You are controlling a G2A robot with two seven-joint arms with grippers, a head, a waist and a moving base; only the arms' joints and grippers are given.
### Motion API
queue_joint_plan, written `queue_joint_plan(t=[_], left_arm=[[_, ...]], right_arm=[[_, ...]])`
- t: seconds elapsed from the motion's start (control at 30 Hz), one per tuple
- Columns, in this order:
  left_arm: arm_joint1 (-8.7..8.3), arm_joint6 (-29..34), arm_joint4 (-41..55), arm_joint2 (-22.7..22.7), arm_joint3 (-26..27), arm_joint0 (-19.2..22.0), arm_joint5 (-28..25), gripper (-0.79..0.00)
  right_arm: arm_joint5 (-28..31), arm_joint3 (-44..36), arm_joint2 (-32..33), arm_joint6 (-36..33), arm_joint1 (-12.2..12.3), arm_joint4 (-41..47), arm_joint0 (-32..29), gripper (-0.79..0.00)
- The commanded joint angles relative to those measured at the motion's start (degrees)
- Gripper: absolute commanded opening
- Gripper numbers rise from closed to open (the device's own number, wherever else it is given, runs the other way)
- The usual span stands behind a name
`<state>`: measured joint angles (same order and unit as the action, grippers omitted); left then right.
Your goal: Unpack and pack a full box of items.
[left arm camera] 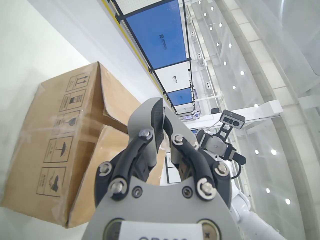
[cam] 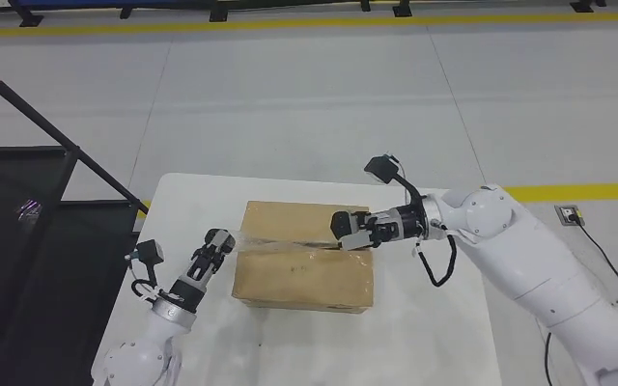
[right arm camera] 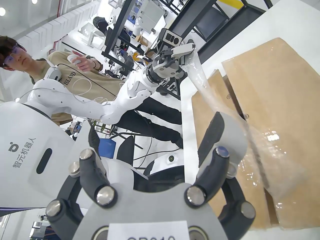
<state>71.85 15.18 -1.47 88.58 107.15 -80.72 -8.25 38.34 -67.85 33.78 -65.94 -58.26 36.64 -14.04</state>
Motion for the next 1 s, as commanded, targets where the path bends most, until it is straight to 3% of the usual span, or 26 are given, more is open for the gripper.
queue_joint_plan(t=[0.0,0.27,0.4,0.5,0.6,0.73,0.97], left_arm=[[0.01,-1.15,-2.45,-0.52,0.47,-0.17,-0.51,-0.785],[0.22,-6.00,-9.51,-3.10,1.74,-0.98,-3.49,-0.785],[0.28,-7.55,-12.66,-3.98,2.15,-1.31,-4.58,-0.785],[0.33,-8.53,-14.50,-4.51,2.27,-1.39,-4.76,-0.785],[0.39,-9.39,-15.55,-4.80,2.26,-1.35,-4.57,-0.785],[0.45,-9.73,-15.75,-4.96,2.07,-1.16,-4.33,-0.785],[0.57,-10.29,-15.69,-5.02,1.40,-0.47,-3.52,-0.785]], right_arm=[[-1.02,-0.86,0.03,1.51,-0.05,-1.28,-0.61,0.000],[-7.20,-3.83,-0.15,15.17,-1.41,-15.91,-1.47,0.000],[-12.14,-3.45,-0.98,18.34,-2.53,-20.77,-0.70,0.000],[-13.80,-1.30,-1.74,16.31,-3.66,-19.62,0.35,0.000],[-14.27,1.75,-3.35,8.96,-5.19,-16.39,2.37,0.000],[-9.05,5.60,-4.35,3.81,-7.15,-12.98,4.01,0.000],[-6.35,8.05,-5.56,-0.20,-9.30,-14.18,5.87,0.000]])
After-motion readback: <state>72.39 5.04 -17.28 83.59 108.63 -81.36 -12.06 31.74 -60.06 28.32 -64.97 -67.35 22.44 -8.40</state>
